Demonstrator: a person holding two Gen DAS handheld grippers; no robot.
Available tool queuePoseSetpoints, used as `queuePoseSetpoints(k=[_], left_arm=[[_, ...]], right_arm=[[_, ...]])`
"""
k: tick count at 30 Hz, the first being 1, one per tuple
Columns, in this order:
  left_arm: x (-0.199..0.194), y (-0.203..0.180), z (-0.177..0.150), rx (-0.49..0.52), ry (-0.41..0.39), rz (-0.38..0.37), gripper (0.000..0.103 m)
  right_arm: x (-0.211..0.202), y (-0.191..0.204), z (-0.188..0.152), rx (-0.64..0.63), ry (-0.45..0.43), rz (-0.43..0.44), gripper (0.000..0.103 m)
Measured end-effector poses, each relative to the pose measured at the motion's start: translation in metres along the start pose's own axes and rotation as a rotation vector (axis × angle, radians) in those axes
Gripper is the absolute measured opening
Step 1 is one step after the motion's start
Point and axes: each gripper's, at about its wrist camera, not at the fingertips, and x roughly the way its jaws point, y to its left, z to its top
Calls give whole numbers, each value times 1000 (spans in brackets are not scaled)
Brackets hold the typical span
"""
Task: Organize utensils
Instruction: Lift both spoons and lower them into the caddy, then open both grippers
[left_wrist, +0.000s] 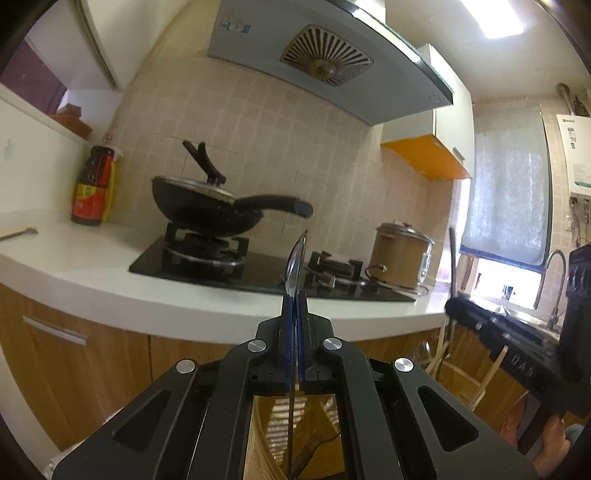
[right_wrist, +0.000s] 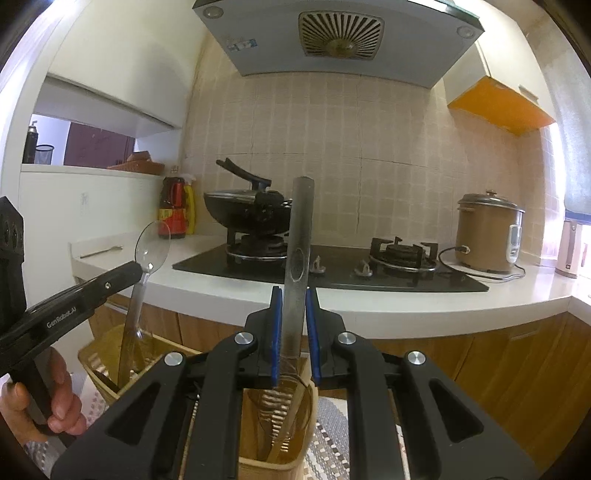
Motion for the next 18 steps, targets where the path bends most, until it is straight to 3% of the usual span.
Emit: queuePoseSetpoints(k=[18], left_arm=[[-42,-6,-17,32,36,32,0]], right_arm=[[-23,-2,10,-2,-74,28,11]])
